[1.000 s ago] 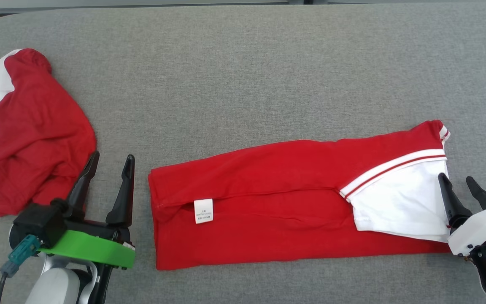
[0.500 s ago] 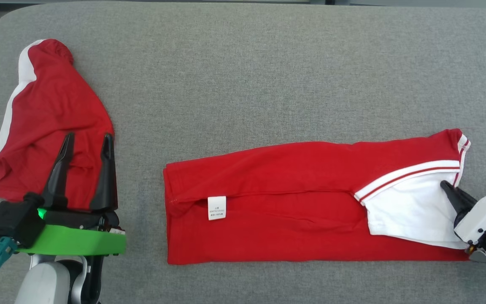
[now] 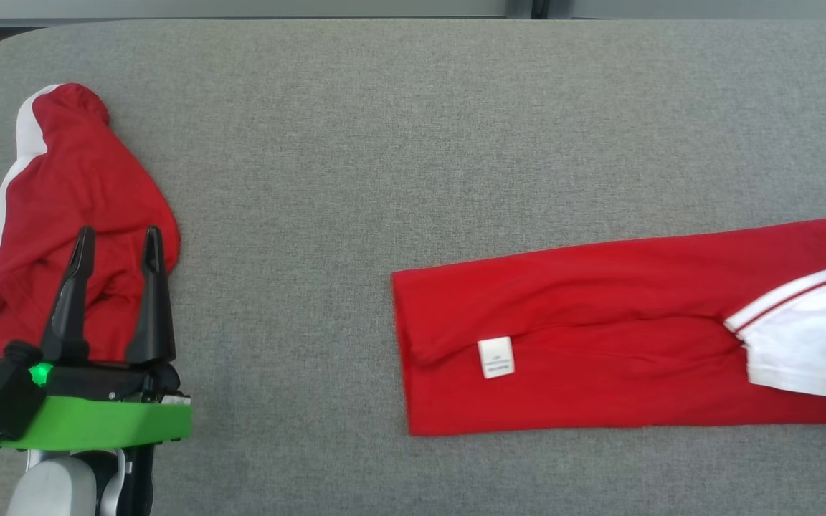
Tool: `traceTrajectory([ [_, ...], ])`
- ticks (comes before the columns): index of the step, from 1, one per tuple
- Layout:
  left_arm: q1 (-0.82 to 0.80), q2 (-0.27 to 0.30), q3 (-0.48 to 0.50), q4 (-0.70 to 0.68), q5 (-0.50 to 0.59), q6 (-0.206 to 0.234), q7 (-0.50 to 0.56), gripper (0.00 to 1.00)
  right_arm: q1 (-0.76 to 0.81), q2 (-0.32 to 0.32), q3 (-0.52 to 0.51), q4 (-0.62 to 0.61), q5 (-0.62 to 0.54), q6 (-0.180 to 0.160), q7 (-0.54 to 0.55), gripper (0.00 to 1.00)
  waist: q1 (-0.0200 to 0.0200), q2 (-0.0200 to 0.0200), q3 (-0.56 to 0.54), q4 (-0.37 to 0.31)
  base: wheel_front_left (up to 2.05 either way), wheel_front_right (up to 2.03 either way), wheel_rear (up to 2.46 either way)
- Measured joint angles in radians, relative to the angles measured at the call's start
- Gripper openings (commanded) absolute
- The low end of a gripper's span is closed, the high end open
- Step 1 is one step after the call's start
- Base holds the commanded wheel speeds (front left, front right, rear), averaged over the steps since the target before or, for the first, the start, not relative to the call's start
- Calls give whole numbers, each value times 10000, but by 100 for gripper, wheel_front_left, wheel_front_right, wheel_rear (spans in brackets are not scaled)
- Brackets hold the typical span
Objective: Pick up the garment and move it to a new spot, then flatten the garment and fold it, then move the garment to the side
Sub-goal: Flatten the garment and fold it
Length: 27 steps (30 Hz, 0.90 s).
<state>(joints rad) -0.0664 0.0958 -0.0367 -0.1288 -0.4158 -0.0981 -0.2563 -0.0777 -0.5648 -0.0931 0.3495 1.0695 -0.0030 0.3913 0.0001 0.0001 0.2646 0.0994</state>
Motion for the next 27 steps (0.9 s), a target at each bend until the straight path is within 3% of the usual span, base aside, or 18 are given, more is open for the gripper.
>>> traceTrajectory([
  [5,148,-13,245,-146,0,-46,0,100,582,-909,-1392,190,533,-700,293,0,0,0,72,-145,0,0,0],
  [7,148,-58,253,-155,0,-73,0,100,656,-1051,-1714,-17,846,-646,395,0,0,0,97,-206,0,0,0],
  [9,150,-100,276,-215,12,-75,0,100,621,-905,-1576,-757,1252,-188,633,0,0,0,114,-263,0,0,0],
  [12,151,-107,309,-276,12,-155,0,100,341,-123,-579,-2443,1814,713,1177,0,0,0,148,-363,0,0,0],
  [15,154,-132,278,-242,8,-161,0,100,144,968,533,-3912,2380,1174,1574,0,0,0,167,-490,0,0,0],
  [20,148,-161,203,-230,6,-167,0,100,160,2150,2245,-5070,1900,1049,1547,0,0,0,205,-696,0,0,0],
  [22,148,-163,174,-207,6,-167,0,100,158,2301,2627,-5143,1509,993,1482,0,0,0,219,-738,0,0,0],
  [27,76,-174,-253,-56,8,-253,0,100,133,3122,3774,-5012,-380,782,675,0,0,0,331,-848,0,0,0],
])
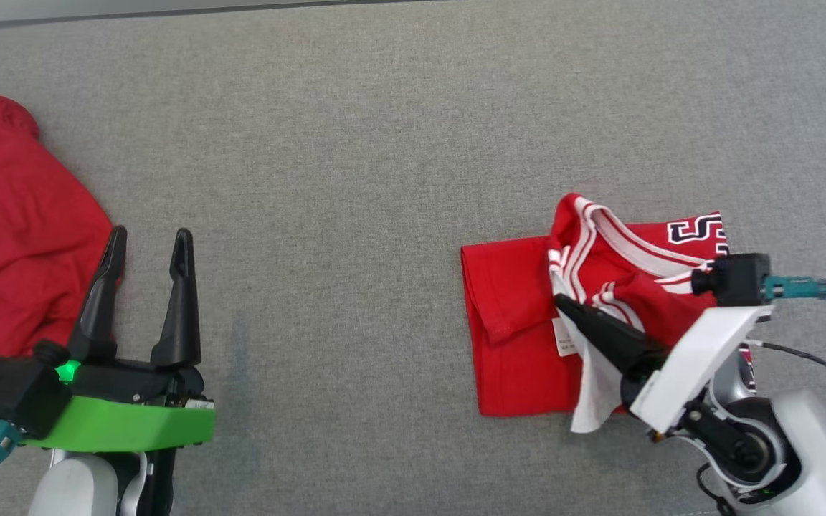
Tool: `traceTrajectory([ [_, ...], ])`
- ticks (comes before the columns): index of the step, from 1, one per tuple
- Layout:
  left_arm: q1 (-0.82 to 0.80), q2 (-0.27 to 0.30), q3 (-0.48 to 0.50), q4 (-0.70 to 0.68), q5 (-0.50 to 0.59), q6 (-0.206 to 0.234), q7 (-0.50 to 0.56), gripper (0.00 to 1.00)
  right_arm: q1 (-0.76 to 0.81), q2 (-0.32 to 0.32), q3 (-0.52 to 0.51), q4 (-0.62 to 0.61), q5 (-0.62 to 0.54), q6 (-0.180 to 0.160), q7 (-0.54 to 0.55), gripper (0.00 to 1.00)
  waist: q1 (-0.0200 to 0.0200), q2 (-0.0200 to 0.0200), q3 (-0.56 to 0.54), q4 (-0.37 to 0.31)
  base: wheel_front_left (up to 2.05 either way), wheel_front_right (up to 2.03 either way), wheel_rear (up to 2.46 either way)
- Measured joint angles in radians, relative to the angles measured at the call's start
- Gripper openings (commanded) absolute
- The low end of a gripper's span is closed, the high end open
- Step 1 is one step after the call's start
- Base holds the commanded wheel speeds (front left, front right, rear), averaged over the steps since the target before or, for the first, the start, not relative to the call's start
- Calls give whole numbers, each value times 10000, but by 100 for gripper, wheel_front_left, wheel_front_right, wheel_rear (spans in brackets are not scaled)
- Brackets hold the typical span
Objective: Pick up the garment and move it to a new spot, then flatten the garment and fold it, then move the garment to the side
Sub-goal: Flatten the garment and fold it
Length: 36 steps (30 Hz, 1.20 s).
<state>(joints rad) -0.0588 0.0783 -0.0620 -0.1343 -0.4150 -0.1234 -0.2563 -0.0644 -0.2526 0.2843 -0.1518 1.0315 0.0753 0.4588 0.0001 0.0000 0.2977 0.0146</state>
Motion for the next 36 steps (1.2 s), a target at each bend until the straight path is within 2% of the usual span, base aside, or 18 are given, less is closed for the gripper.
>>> traceTrajectory([
  [3,-77,-2,-63,58,0,-4,0,100,-163,385,669,276,-1005,-245,-366,0,0,0,74,15,0,0,0],
  [6,-91,-2,-81,215,0,-6,0,100,-453,779,1358,612,-1935,-345,-696,0,0,0,144,39,0,0,0],
  [12,-255,-6,-221,512,-17,-6,0,100,-1012,1039,1960,1494,-3335,-686,-1287,0,0,0,150,110,0,0,0],
  [13,-286,-8,-217,539,-31,-6,0,100,-1061,1022,2065,1636,-3545,-719,-1313,42,0,0,132,129,0,0,0],
  [14,-297,-8,-219,566,-31,-6,0,100,-1111,1005,2180,1751,-3712,-759,-1325,97,0,0,114,148,0,0,0],
  [16,-298,-8,-240,617,-35,-6,0,100,-1167,926,2491,1873,-3937,-732,-1319,100,0,0,71,179,0,0,0],
  [21,-298,-12,-167,704,-105,-6,0,100,-1201,897,2907,1475,-4169,-366,-1415,100,0,0,-60,226,0,0,0],
  [27,-295,-23,4,642,-130,-8,0,100,-1319,1035,2034,-221,-3873,-374,-2261,100,0,0,-170,200,0,0,0],
  [31,-251,-94,257,629,-161,-8,0,100,-1014,759,1530,-610,-3306,-493,-2274,100,-1,0,-226,122,0,0,0],
  [36,-181,-150,192,644,-234,-8,0,100,99,-31,1918,-148,-3154,-430,-1599,100,-1,0,-278,17,0,0,0],
])
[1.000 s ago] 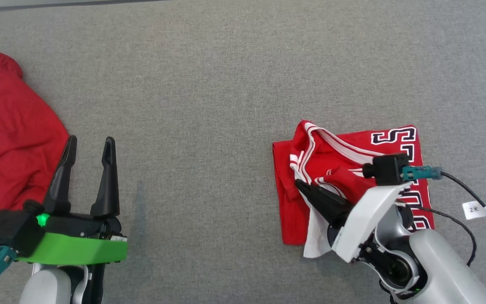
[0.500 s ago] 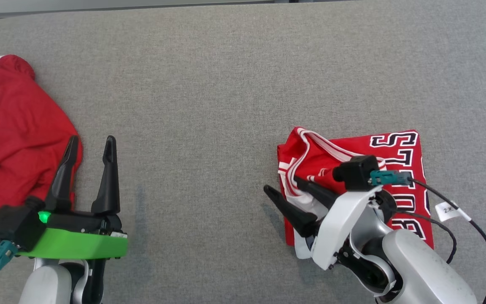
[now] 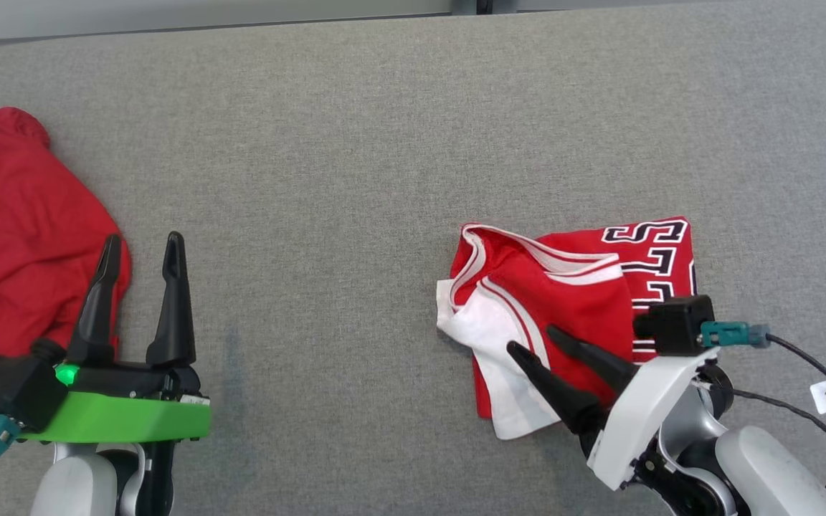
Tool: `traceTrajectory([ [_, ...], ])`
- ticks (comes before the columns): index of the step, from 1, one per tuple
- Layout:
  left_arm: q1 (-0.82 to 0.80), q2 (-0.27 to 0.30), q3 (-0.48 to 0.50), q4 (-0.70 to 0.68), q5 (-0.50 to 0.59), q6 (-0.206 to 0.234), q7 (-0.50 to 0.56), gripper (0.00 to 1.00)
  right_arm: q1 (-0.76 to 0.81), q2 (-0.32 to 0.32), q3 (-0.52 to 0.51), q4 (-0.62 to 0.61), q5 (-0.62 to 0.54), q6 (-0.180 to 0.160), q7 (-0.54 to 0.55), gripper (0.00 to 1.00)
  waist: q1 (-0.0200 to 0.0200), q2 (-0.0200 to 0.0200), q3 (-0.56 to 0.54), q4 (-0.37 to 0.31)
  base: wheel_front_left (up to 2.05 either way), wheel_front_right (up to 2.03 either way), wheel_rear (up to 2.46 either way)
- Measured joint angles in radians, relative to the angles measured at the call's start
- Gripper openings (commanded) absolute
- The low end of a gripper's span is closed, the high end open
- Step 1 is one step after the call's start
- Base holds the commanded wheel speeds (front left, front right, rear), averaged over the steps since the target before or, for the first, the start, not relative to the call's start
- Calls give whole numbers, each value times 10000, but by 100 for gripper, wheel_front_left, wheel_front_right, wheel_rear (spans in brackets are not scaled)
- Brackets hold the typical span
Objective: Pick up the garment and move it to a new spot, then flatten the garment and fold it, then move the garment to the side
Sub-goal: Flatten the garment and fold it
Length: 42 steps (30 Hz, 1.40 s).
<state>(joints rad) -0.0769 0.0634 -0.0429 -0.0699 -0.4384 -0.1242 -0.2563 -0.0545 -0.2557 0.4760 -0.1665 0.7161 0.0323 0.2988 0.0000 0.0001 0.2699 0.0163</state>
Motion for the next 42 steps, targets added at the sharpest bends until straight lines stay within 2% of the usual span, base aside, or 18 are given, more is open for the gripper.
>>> traceTrajectory([
  [6,-10,-52,-307,21,-17,0,0,100,46,-188,203,188,-426,35,98,100,0,0,-13,16,0,0,0],
  [10,-10,-65,-382,17,-17,0,0,100,43,-63,188,-336,-282,199,73,100,0,0,-39,150,0,0,0],
  [12,-9,-65,-360,19,-17,0,0,100,46,-115,-132,-671,-178,186,-71,100,0,0,-54,221,0,0,0],
  [15,-5,-65,-240,25,-17,0,0,100,88,-374,-1191,-999,-61,-222,-456,100,0,0,-93,319,0,0,0],
  [17,-2,-65,-205,25,-17,0,0,100,284,-652,-2034,-991,-13,-629,-698,100,0,0,-142,367,0,0,0],
  [18,18,-84,-123,2,-17,0,0,100,648,-757,-2828,-865,274,-984,-876,100,0,0,-185,402,0,0,0],
  [21,112,-84,-102,-31,-17,0,0,100,1238,-769,-3519,-359,663,-1313,-970,100,0,0,-190,411,0,0,0],
  [29,145,-98,-291,-140,-75,0,0,100,1574,-759,-4103,1095,1386,-1296,-972,100,0,0,-42,455,0,0,0],
  [35,73,-107,-698,-86,-73,0,0,100,1168,-660,-3954,1528,1593,-1072,-959,100,0,0,57,678,0,0,0],
  [42,-12,-130,-447,-44,-73,0,0,100,1170,-683,-3519,2086,1645,-899,-723,100,0,0,61,1090,0,0,0],
])
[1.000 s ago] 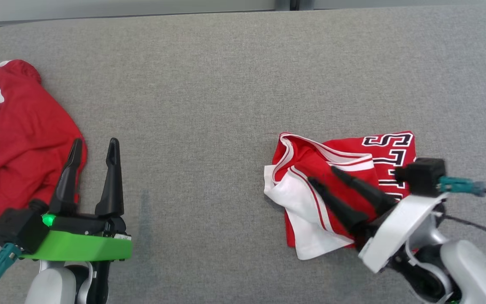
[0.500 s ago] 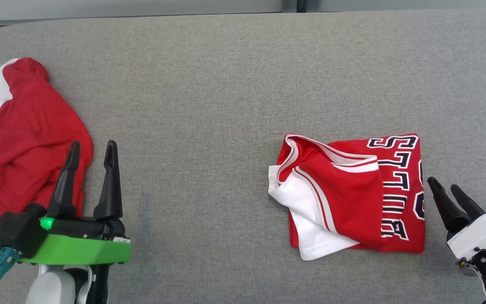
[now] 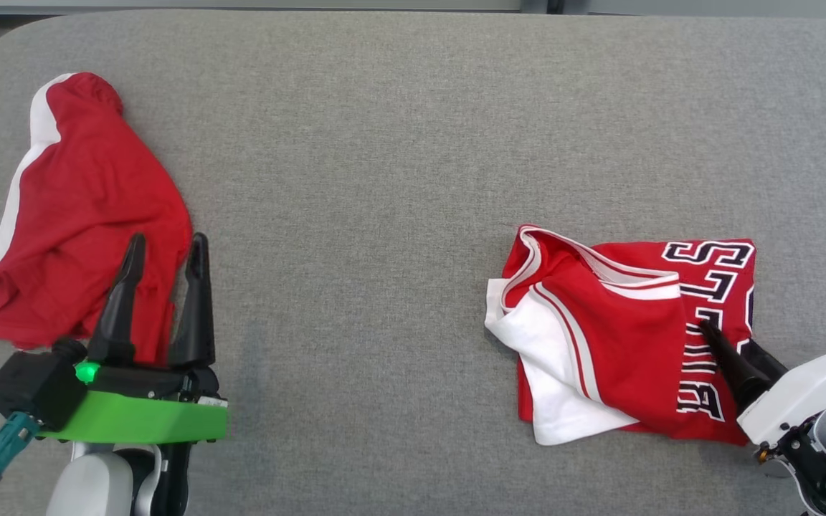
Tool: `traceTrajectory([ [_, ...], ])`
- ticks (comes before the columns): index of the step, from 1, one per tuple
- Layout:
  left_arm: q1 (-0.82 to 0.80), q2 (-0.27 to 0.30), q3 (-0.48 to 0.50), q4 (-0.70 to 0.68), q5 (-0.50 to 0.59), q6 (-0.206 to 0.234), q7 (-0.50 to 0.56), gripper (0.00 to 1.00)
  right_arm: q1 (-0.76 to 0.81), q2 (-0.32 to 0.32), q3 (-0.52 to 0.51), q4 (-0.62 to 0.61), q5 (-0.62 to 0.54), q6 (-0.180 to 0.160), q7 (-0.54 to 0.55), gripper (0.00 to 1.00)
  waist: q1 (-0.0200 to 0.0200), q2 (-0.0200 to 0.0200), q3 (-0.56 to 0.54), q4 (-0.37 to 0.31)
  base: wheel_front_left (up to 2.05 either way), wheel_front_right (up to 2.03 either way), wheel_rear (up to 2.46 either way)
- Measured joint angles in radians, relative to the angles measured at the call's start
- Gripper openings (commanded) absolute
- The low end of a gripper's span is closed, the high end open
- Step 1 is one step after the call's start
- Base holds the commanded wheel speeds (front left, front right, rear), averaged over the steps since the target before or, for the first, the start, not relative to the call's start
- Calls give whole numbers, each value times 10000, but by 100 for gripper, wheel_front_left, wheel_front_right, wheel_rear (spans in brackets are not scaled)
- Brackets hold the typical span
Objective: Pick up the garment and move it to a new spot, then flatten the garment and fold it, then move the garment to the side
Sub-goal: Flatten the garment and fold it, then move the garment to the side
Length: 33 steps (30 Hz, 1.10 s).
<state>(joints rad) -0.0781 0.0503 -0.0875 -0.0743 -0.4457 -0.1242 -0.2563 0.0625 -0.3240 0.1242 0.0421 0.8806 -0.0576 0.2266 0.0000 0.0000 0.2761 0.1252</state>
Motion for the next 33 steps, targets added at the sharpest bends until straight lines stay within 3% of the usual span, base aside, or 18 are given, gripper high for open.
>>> traceTrajectory([
  [17,-25,-29,77,25,0,-2,0,100,-347,-527,-2,784,-384,-42,224,100,0,0,-142,172,0,0,0],
  [24,-17,-31,100,59,-2,-2,0,100,-523,-284,123,1126,-268,-2,311,100,0,0,-188,174,0,0,0],
  [25,-17,-31,92,58,-2,-2,0,100,-599,-224,128,1174,-224,58,336,69,0,0,-193,170,0,0,0],
  [26,-17,-31,92,58,-2,-2,0,100,-683,-155,125,1216,-119,88,370,30,0,0,-196,165,0,0,0],
  [27,-17,-31,92,58,-2,-2,0,100,-787,-75,111,1275,10,144,393,0,0,0,-196,161,0,0,0],
  [33,-27,-35,-63,67,-2,-2,0,100,-1305,35,-71,1526,470,504,499,0,0,0,-233,154,0,0,0],
])
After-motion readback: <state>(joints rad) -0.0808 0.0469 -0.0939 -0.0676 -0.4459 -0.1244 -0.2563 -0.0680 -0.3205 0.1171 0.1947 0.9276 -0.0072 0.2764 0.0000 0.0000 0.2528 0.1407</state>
